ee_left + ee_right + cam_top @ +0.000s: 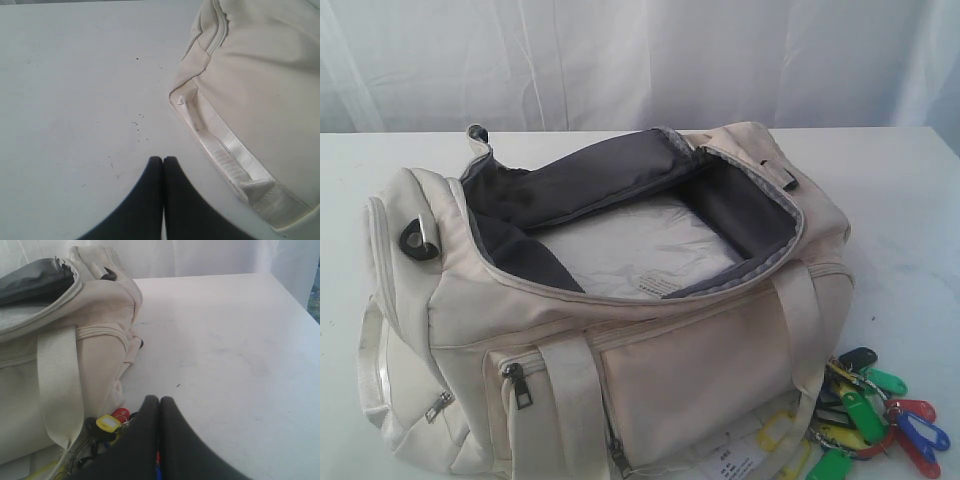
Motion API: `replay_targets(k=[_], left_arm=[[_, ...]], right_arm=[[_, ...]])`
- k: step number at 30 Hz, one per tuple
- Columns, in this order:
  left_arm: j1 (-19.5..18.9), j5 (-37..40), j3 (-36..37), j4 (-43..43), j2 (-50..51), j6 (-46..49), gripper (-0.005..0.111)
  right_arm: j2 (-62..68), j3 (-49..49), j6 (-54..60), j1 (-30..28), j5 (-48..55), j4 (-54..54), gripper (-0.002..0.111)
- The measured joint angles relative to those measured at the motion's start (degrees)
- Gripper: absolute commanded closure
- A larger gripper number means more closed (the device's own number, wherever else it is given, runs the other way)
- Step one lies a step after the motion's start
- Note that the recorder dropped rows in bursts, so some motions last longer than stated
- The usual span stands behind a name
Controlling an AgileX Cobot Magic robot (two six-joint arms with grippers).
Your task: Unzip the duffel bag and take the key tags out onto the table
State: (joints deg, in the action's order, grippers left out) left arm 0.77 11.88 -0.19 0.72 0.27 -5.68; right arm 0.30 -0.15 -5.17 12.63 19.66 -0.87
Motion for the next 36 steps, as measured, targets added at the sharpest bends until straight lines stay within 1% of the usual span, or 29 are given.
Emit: replay_targets(k=[11,18,36], left_arm=[[0.0,0.0,0.0,0.0,0.0,0.0,0.107],[0.0,0.0,0.0,0.0,0.0,0.0,0.107],[0.0,0.0,0.0,0.0,0.0,0.0,0.107]], right_arm=[[0.0,0.0,0.0,0.0,0.0,0.0,0.108],[0.0,0.0,0.0,-2.3,0.0,0.0,0.108],[0.0,0.0,0.1,-2.3,0.0,0.0,0.108]])
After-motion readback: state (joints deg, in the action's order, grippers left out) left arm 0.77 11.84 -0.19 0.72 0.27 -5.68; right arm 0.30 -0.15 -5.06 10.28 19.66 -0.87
